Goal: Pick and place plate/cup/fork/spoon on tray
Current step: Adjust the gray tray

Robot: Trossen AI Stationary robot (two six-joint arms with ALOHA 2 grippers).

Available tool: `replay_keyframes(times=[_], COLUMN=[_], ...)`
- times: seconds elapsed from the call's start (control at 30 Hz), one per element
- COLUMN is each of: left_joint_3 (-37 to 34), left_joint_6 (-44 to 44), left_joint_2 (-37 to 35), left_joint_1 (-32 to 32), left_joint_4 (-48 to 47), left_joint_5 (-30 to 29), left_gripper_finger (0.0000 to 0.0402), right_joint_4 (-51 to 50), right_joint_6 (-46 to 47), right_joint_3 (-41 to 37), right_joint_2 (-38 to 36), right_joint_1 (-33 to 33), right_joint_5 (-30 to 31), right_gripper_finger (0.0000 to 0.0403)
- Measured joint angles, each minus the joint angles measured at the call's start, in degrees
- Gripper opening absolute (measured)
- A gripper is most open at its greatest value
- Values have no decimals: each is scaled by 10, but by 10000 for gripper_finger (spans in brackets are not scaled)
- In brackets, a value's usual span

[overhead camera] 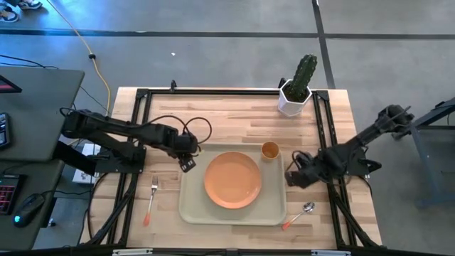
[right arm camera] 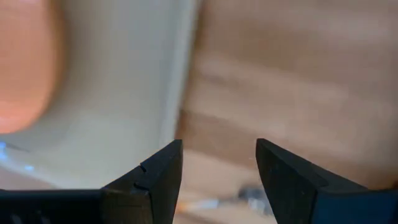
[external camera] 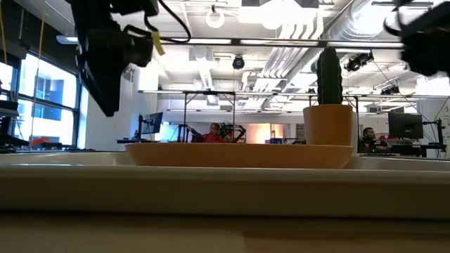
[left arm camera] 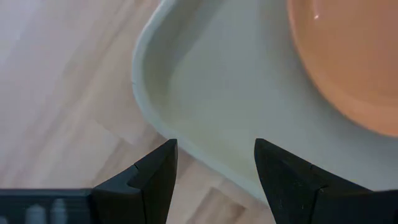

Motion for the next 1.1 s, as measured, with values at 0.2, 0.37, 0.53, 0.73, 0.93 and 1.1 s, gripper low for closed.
replay_keyframes(times=[0.2,0.37,0.53,0.73,0.93,1.1], left_joint_3=[8,-16,-63,-110,-138,-151], left_joint_6=[-26,-56,-94,-98,-81,-49], left_joint_2=[-22,-16,-15,-15,-15,-15], left_joint_1=[-22,-58,-89,-88,-63,-35], left_joint_4=[6,36,116,156,167,184], left_joint_5=[-4,-23,-11,-10,-11,-11], left_gripper_finger=[202,202,202,202,202,202], right_joint_4=[28,117,165,184,201,189], right_joint_6=[153,146,131,92,20,-25], right_joint_3=[-7,-7,-7,-7,-7,-7], right_joint_2=[6,56,125,170,181,181], right_joint_1=[84,91,91,75,29,-13], right_joint_5=[1,17,9,10,12,27], right_gripper_finger=[191,179,172,171,171,171])
